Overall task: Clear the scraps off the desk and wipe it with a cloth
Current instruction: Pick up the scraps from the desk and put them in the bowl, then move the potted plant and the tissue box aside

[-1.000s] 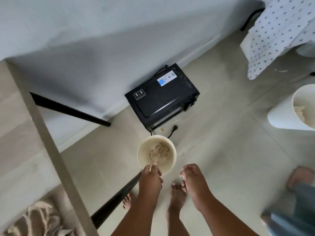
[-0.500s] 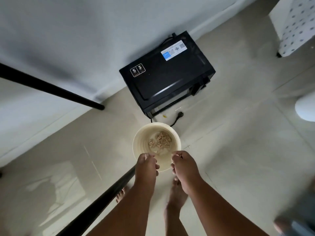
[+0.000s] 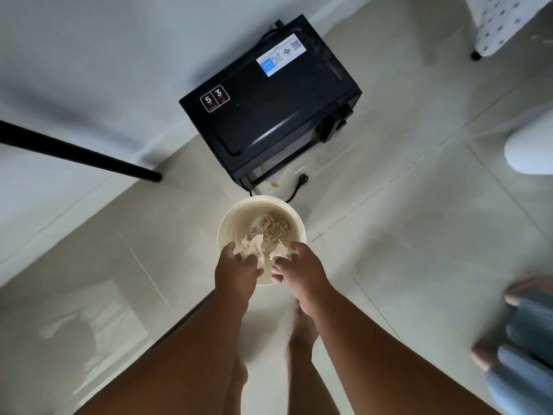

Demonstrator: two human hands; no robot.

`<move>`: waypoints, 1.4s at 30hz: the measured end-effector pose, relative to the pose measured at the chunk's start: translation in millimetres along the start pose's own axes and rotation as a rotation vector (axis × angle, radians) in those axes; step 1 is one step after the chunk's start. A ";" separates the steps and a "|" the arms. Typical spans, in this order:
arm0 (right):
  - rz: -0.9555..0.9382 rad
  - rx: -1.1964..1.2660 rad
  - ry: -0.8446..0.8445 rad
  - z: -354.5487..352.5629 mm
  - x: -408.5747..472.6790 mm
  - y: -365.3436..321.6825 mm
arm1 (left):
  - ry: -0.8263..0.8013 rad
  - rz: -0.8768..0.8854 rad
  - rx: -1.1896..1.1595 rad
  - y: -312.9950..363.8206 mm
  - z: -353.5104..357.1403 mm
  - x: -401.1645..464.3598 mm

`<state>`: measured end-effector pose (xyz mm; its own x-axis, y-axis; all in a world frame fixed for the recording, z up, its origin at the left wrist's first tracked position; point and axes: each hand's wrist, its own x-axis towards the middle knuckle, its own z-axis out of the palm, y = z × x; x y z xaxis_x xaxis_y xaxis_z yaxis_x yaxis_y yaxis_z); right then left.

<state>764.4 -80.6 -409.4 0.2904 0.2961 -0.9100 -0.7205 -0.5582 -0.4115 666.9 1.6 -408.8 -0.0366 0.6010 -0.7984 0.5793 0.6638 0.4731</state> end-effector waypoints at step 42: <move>-0.275 -0.459 -0.177 40.1 -343.1 -125.7 | -0.115 0.265 -0.126 122.0 -191.9 -324.8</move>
<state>730.1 -81.0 -43.4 0.2902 0.5821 -0.7596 -0.2734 -0.7102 -0.6487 593.2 -27.2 -20.2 0.1988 0.7107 -0.6748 0.4504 0.5453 0.7070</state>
